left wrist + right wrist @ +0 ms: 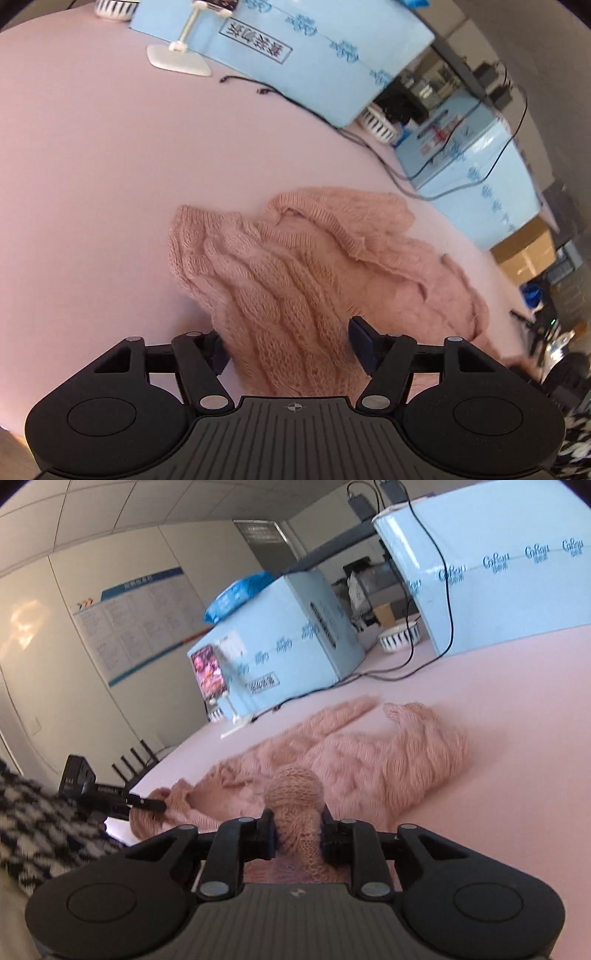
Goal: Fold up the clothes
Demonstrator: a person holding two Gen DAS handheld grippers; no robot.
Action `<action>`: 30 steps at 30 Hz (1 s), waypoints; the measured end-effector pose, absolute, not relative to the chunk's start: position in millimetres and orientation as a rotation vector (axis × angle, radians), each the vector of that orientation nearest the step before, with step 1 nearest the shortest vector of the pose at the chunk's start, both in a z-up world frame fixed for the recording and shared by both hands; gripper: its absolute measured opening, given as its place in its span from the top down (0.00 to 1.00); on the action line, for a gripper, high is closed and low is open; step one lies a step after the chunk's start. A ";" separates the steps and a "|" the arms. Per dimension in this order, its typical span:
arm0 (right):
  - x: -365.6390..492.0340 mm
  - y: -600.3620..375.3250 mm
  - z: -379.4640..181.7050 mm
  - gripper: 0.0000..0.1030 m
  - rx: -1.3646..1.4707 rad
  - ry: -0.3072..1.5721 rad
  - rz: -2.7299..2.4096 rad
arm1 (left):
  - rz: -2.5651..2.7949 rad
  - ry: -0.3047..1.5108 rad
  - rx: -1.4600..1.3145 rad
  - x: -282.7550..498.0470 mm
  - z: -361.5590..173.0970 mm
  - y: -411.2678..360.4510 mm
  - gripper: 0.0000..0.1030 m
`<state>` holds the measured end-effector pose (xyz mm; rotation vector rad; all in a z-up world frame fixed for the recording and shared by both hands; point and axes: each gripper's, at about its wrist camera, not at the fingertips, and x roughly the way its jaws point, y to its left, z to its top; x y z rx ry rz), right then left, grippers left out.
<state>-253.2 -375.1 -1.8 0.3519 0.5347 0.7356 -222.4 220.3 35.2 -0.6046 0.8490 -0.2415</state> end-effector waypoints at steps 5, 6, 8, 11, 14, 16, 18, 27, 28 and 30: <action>-274.0 -409.8 30.3 0.05 0.383 0.343 0.742 | -0.103 0.473 -0.624 -260.7 99.0 265.4 0.07; -266.2 -419.4 38.6 0.01 0.410 0.300 0.730 | -0.109 0.440 -0.599 -259.9 108.6 267.3 0.04; -250.0 -428.1 45.7 0.01 0.438 0.300 0.642 | -0.153 0.479 -0.517 -236.9 118.8 256.6 0.03; -189.7 -410.1 47.1 0.01 0.356 0.407 0.460 | -0.253 0.641 -0.397 -176.0 106.1 220.2 0.03; -132.1 -376.9 35.5 0.05 0.247 0.509 0.394 | -0.301 0.785 -0.361 -117.6 70.5 181.4 0.04; -104.2 -352.5 26.4 0.07 0.172 0.565 0.412 | -0.336 0.870 -0.334 -79.6 48.1 155.7 0.04; -82.8 -324.8 18.1 0.10 0.052 0.624 0.409 | -0.363 0.907 -0.271 -57.0 35.4 128.4 0.04; -90.3 -333.0 4.6 0.84 0.100 0.530 0.234 | -0.316 0.836 0.028 -47.1 16.0 55.6 0.14; -100.6 -349.6 9.1 0.84 0.183 0.447 0.232 | -0.310 0.820 0.025 -47.3 15.6 56.6 0.15; -117.6 -380.3 12.3 0.84 0.337 0.312 0.242 | -0.286 0.763 0.015 -49.6 13.1 58.9 0.20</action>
